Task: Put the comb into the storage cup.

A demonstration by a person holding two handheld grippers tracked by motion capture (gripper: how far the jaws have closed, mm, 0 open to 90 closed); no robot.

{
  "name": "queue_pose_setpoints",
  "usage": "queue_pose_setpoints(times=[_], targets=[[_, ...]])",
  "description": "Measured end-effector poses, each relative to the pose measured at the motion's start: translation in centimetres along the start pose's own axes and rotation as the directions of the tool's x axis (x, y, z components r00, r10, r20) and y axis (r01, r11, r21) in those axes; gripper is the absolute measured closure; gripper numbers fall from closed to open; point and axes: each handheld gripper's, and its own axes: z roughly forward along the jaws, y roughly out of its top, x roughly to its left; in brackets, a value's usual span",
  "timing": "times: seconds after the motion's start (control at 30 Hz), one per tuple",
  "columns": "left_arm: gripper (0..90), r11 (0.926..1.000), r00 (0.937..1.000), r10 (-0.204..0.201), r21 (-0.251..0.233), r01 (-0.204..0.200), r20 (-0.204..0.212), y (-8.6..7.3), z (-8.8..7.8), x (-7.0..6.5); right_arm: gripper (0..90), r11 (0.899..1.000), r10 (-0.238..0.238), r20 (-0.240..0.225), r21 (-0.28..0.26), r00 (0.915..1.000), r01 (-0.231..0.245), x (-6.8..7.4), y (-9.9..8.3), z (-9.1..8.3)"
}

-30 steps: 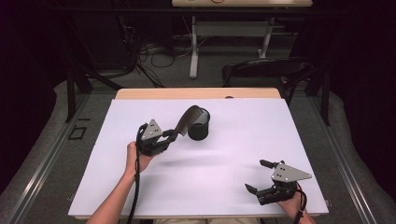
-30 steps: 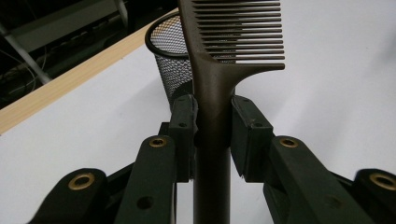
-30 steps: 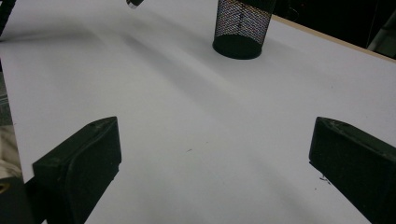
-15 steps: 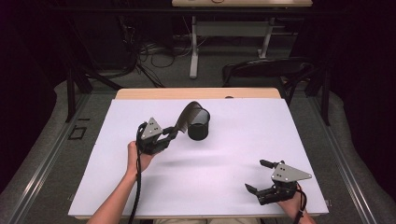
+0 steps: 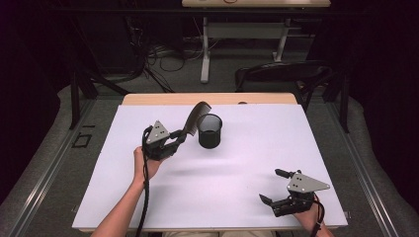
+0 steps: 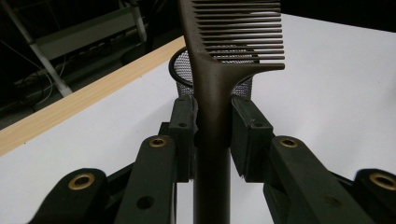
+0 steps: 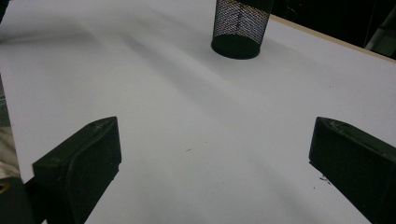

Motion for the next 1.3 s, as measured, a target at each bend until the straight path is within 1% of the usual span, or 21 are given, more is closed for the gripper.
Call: queue_pose_setpoints(times=[0.33, 0.43, 0.53, 0.7, 0.77, 0.9, 1.0, 1.2, 1.3], targets=[[71.7, 0.9999, 0.9999, -0.002, -0.015, 0.002, -0.011, 0.6, 0.3, 0.0, 2.0, 1.0, 0.001, -0.002, 0.004, 1.0, -0.001, 0.0, 0.0, 0.0], [71.8, 0.9998, 1.0, -0.002, -0.021, 0.002, -0.008, 0.7, 0.4, 0.0, 2.0, 1.0, -0.001, -0.002, 0.004, 1.0, 0.001, 0.0, 0.0, 0.0], [71.7, 0.9996, 0.9999, -0.009, -0.026, 0.009, -0.011, 0.9, 0.5, 0.0, 2.0, 1.0, -0.002, -0.001, 0.005, 1.0, 0.002, 0.0, 0.0, 0.0], [71.7, 0.9995, 0.9998, -0.008, -0.032, 0.007, -0.02, 1.2, 0.7, 0.1, 2.0, 1.0, 0.001, -0.002, 0.007, 1.0, -0.001, 0.0, 0.0, 0.0], [71.8, 0.9992, 0.9998, -0.012, -0.039, 0.012, -0.017, 1.3, 0.8, 0.1, 2.0, 1.0, 0.001, -0.001, 0.007, 1.0, -0.001, 0.0, 0.0, 0.0], [71.7, 0.999, 0.9997, -0.01, -0.044, 0.009, -0.024, 1.6, 0.9, 0.2, 2.0, 1.0, 0.002, -0.001, 0.004, 1.0, -0.002, -0.1, -0.1, 0.0], [71.7, 0.9984, 0.9996, -0.016, -0.054, 0.015, -0.024, 1.8, 1.1, 0.2, 2.0, 1.0, 0.004, -0.001, 0.004, 1.0, -0.004, 0.0, 0.0, 0.1], [71.7, 0.9984, 0.9995, -0.018, -0.054, 0.017, -0.025, 2.1, 1.5, 0.3, 2.0, 1.0, 0.003, -0.001, 0.004, 1.0, -0.003, -0.1, -0.1, 0.0], [71.8, 0.9979, 0.9995, -0.018, -0.062, 0.016, -0.025, 2.3, 1.6, 0.3, 2.0, 1.0, 0.002, 0.0, 0.004, 1.0, -0.002, -0.1, -0.1, 0.0]])
